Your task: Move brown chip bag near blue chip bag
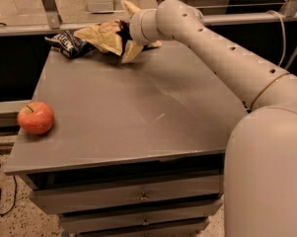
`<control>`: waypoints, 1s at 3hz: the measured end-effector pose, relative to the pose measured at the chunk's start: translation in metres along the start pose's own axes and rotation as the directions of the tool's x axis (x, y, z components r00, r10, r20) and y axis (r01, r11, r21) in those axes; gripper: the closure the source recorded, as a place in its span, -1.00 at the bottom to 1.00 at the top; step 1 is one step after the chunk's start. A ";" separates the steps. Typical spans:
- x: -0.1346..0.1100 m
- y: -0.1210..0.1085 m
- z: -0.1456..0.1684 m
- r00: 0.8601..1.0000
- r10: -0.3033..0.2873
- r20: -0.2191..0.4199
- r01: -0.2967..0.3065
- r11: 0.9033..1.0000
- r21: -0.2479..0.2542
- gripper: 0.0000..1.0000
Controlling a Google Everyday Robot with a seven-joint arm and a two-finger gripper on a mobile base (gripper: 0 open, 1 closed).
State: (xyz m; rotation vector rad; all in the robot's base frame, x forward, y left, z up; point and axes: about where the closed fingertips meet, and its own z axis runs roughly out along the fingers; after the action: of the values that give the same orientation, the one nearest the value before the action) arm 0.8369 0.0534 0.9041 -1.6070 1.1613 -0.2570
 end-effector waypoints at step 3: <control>0.006 -0.009 -0.212 0.957 0.291 -0.007 -0.291 0.957 -0.014 -1.00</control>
Offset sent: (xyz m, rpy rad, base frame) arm -0.1537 -0.1857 0.1089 0.2338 0.2592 -0.1794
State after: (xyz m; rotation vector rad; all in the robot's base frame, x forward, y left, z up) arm 0.7013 -0.0846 0.9924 -1.4252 1.3877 -0.0605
